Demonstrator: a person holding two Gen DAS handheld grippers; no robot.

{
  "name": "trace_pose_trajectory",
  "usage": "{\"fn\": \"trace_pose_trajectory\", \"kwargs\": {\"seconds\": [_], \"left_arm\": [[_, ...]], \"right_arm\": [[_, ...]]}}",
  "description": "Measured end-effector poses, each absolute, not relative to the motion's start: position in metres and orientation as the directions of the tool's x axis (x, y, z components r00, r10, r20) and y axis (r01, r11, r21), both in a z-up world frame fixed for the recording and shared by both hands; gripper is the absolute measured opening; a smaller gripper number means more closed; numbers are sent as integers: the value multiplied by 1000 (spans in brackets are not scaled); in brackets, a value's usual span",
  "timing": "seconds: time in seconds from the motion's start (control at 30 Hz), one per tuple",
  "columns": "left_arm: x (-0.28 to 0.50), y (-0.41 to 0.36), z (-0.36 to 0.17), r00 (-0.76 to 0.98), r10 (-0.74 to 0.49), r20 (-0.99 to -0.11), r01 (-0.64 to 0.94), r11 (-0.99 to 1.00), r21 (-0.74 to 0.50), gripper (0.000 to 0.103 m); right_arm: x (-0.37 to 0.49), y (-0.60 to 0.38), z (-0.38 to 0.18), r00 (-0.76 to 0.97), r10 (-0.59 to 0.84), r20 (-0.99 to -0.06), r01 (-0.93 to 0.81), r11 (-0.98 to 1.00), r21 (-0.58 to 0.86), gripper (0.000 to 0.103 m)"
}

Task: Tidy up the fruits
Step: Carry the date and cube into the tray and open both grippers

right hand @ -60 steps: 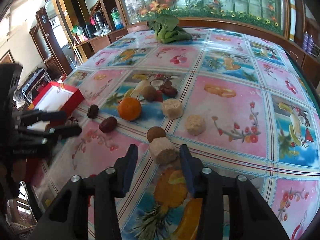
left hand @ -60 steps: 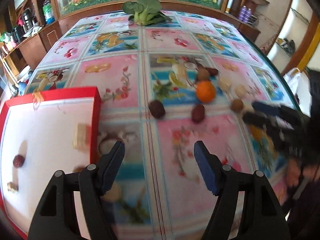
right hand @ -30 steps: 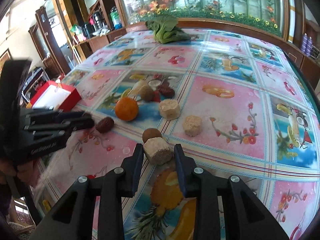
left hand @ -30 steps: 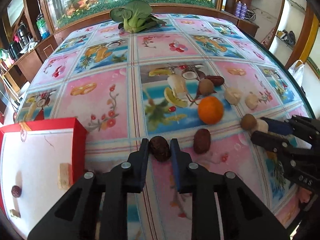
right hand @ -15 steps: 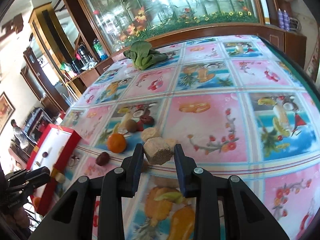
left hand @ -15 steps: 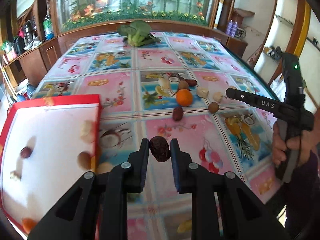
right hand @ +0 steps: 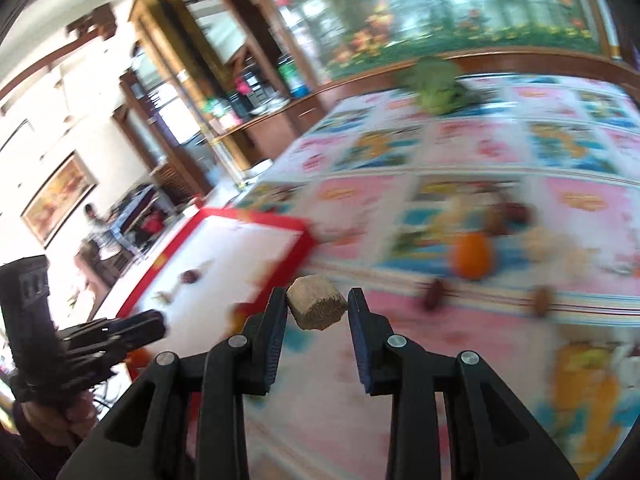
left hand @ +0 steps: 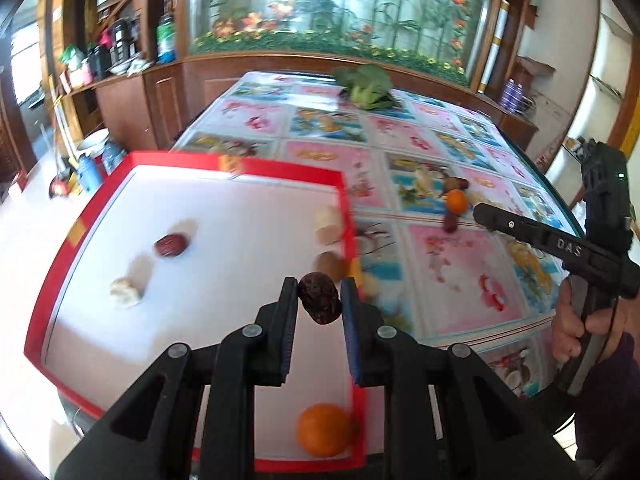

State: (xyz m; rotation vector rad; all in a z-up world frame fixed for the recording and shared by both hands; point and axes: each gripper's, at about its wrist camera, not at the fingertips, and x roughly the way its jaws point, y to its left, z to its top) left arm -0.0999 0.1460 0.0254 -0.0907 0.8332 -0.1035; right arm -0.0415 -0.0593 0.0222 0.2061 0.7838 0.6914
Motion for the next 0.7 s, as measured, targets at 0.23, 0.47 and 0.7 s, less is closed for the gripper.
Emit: {"fn": "trace_pose_trajectory", "kwargs": {"seconds": [0.23, 0.47, 0.7], "left_arm": [[-114, 198, 23, 686, -58, -725, -55, 990, -132, 23], [-123, 255, 17, 686, 37, -727, -190, 973, -130, 23], [-123, 278, 0, 651, 69, -756, -245, 962, -123, 23]], "right_arm": [[-54, 16, 24, 415, 674, -611, -607, 706, 365, 30], [-67, 70, 13, 348, 646, -679, -667, 680, 305, 30], [-79, 93, -6, 293, 603, -742, -690, 671, 272, 30]]}}
